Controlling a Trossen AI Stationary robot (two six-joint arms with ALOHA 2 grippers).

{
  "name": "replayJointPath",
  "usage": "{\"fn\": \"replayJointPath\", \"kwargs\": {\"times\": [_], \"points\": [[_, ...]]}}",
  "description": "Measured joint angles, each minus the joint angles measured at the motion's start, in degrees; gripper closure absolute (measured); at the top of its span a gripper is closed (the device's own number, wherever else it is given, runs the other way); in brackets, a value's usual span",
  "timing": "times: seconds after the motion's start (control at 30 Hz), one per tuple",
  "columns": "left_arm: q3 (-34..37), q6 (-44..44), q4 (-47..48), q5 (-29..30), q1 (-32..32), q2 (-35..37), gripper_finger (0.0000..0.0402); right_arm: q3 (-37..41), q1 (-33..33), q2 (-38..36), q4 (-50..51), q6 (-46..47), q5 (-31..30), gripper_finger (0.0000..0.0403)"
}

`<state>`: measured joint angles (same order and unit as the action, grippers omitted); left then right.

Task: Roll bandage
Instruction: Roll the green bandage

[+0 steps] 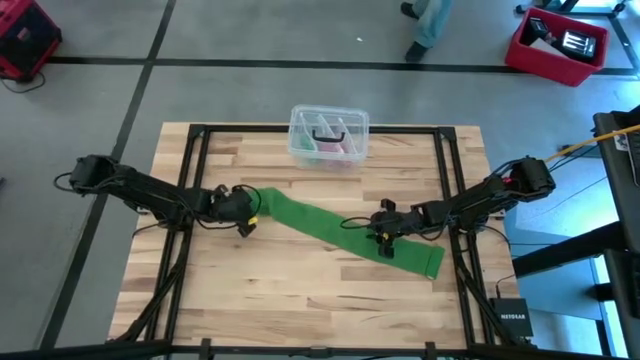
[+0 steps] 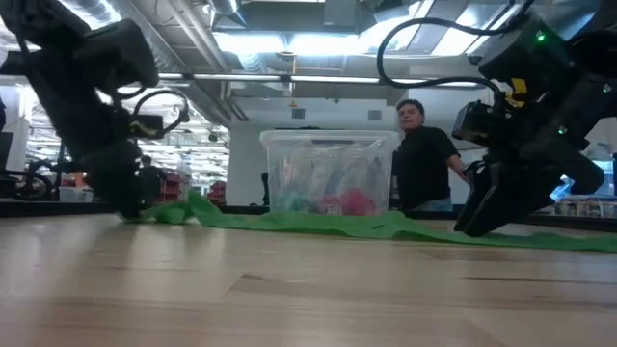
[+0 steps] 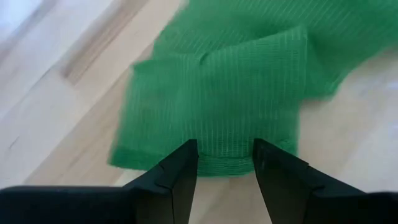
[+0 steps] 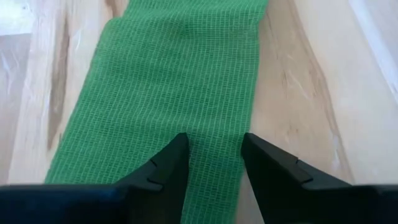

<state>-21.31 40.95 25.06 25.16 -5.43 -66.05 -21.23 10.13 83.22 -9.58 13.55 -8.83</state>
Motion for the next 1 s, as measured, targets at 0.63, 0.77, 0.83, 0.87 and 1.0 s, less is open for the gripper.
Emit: {"fn": "replayJointPath", "kwargs": {"times": [0.63, 0.77, 0.83, 0.87, 1.0], "points": [[-10.9, 2.2, 34.1, -20.0, -1.4, 1.2, 0.0254, 0.2, 0.0, -5.3, 8.6, -1.4, 2.8, 0.0244], [-14.4, 1.4, 35.3, -19.8, -1.4, 1.5, 0.0254, 0.3, 0.0, -6.4, 8.8, -1.3, 3.0, 0.0244], [-16.5, 0.5, 33.6, -18.1, -1.5, 1.7, 0.0254, 0.4, 0.0, -6.9, 9.0, -1.3, 3.0, 0.0244], [-17.2, 0.3, 31.3, -16.5, -1.5, 1.8, 0.0254, 0.4, 0.0, -7.1, 9.0, -1.3, 3.0, 0.0244], [-16.8, -3.1, 17.3, -11.1, -1.8, 1.7, 0.0254, 0.4, 0.0, -7.2, 7.2, -1.3, 2.9, 0.0244]]}}
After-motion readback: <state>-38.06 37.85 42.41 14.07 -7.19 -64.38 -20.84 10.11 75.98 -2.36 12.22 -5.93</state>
